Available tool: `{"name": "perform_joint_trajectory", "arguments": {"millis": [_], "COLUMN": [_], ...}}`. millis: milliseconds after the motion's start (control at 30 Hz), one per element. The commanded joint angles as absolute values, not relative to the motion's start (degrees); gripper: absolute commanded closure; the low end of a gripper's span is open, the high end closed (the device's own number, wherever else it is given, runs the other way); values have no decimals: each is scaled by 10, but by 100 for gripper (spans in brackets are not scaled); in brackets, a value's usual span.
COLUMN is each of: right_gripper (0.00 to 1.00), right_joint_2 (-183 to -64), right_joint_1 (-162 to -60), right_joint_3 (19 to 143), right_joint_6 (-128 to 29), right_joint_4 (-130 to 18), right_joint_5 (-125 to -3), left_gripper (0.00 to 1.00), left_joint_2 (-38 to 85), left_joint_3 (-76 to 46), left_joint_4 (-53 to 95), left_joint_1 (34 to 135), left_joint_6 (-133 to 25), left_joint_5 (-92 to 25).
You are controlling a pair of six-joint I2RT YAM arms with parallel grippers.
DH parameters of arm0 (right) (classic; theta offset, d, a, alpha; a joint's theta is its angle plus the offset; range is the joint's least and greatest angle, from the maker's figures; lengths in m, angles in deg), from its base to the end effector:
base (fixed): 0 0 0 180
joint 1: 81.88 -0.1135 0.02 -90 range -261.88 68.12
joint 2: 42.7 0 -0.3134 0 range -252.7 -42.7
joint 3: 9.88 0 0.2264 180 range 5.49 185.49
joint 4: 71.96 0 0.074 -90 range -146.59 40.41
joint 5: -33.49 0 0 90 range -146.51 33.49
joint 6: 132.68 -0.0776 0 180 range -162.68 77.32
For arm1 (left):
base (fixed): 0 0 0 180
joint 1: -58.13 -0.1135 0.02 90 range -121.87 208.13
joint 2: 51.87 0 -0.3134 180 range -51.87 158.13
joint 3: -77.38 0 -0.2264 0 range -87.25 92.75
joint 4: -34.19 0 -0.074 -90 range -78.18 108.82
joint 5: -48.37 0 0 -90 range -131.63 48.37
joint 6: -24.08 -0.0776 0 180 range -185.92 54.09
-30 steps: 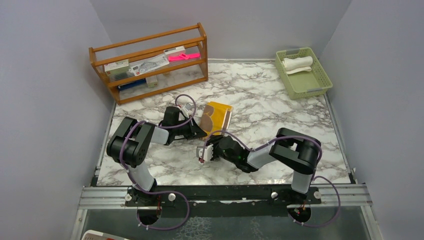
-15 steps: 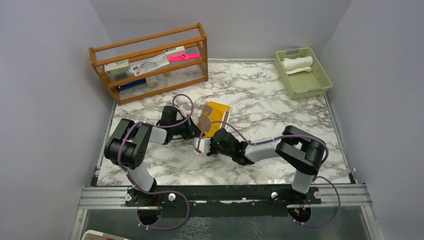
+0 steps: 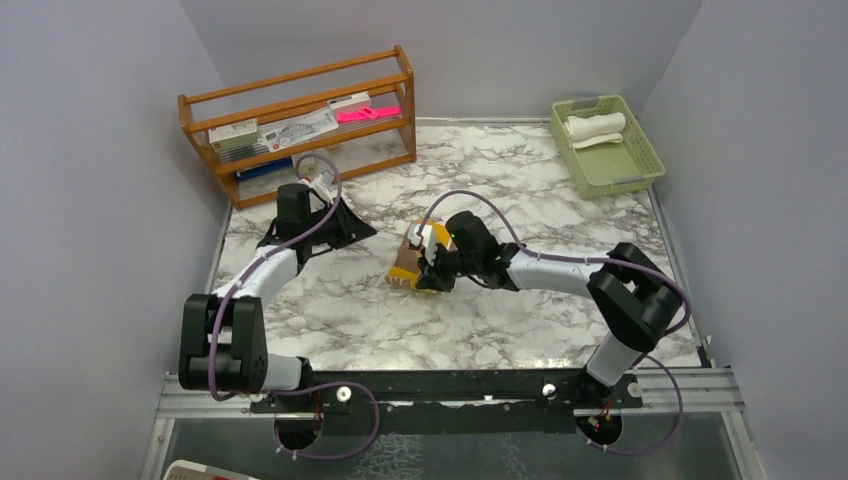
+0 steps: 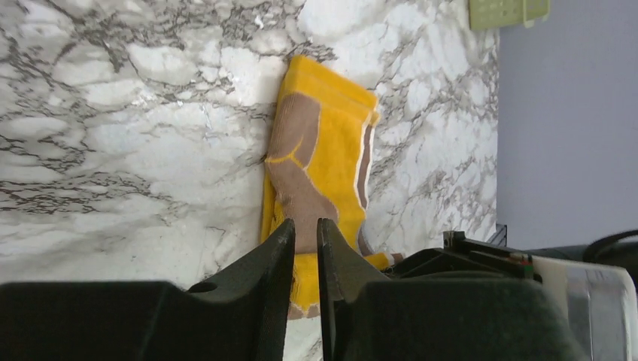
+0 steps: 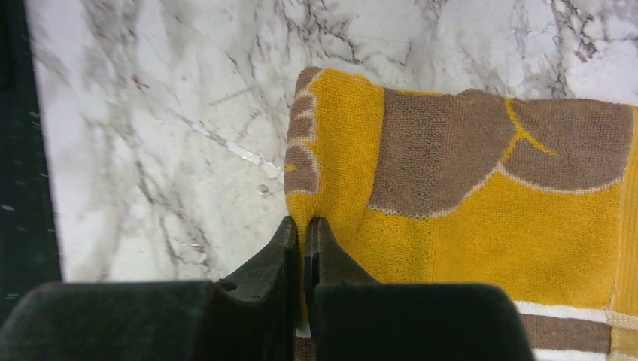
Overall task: Roll the towels
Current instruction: Roll the towel at the center of the board.
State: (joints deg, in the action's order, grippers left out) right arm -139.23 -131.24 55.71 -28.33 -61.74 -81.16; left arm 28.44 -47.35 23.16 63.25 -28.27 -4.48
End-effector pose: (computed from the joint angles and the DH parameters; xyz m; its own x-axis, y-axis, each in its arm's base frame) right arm 0.2090 0.2932 0.2133 -0.1937 -0.5715 -0.7974 -0.9725 0.2189 0.0793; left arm 0.2769 -0.0719 0.2466 -0.8047 -0.4167 -0.4228 0.0831 0.6262 -0.7753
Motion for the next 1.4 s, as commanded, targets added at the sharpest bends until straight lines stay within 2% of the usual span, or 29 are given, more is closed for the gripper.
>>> {"name": "perform_joint_trajectory", "arguments": {"millis": [0, 167, 433, 567, 733, 933, 1367], "right_gripper": [99, 99, 99, 99, 99, 99, 99], "right_joint_2": [-1396, -1436, -1603, -1655, -1653, -1688, -1693], "right_joint_1": [-1287, -1241, -1181, -1170, -1152, -1134, -1117], "right_joint_3": [589, 607, 721, 720, 658, 620, 633], "right_joint_6": [-421, -546, -680, -742, -853, -954, -978], "right_joint_4": [-581, -604, -506, -524, -652, -703, -615], "right_joint_5": [-958, -1039, -1183, -1230, -1220, -1193, -1100], "left_gripper": [79, 79, 79, 79, 80, 82, 88], "left_joint_2": [228, 206, 203, 206, 224, 265, 349], "left_joint_3": [-452, -476, -516, -527, -547, -555, -605], "left_joint_4": [154, 168, 230, 270, 321, 359, 446], "left_joint_1": [617, 617, 623, 637, 670, 710, 746], "left_joint_6": [-344, -354, -309, -276, -243, -220, -173], "left_joint_5": [-10, 31, 67, 69, 57, 46, 40]}}
